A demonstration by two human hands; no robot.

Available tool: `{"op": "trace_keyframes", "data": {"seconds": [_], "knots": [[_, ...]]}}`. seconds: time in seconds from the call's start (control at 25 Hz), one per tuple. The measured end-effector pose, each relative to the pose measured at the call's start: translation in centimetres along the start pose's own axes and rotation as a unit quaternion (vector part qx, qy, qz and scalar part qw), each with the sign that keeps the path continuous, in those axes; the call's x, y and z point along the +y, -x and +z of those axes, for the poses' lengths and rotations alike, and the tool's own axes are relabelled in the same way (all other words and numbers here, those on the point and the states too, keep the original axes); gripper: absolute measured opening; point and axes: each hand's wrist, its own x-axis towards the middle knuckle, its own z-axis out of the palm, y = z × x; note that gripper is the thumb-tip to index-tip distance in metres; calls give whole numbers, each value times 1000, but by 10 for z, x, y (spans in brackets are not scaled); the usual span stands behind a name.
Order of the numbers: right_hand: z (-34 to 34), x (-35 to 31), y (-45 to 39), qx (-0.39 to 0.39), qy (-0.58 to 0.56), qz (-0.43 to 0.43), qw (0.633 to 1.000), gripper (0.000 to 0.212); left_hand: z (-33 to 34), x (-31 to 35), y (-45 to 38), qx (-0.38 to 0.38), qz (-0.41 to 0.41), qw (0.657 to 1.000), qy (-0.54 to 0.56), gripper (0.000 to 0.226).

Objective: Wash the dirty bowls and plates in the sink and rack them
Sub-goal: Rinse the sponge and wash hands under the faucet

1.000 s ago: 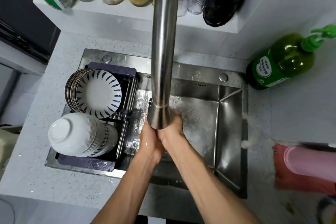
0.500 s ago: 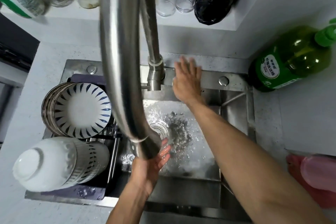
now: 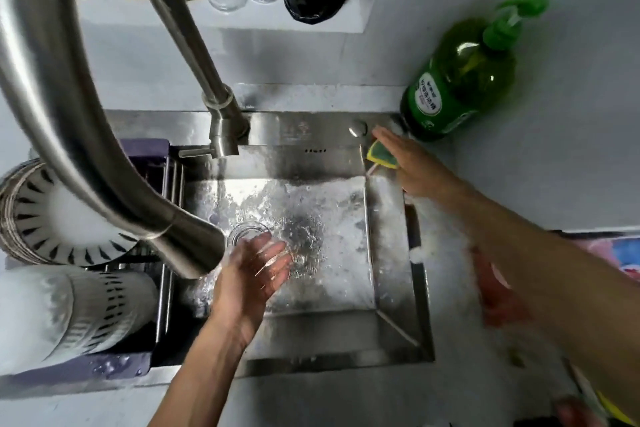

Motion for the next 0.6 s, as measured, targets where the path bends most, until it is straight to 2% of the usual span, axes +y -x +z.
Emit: {"op": "trace_keyframes", "data": {"seconds": [0.12,0.28,0.4,0.52,0.6], "knots": [[26,32,31,20,-44,-4,999,74,-2,-8,0,9,-6,1000,-10,36],[47,27,56,47,-166,32,985,71,-6,-16,0,19,-12,1000,-16,37],[63,15,100,62,-181,21,981,70,-7,-18,0,6,-4,1000,-28,38],[92,-6,147,87,-164,52,981,69,-4,-17,1,-2,2,999,-39,38],[113,-35,171,99,-204,84,970,63,-2,-16,3,3,11,999,-44,36]]}}
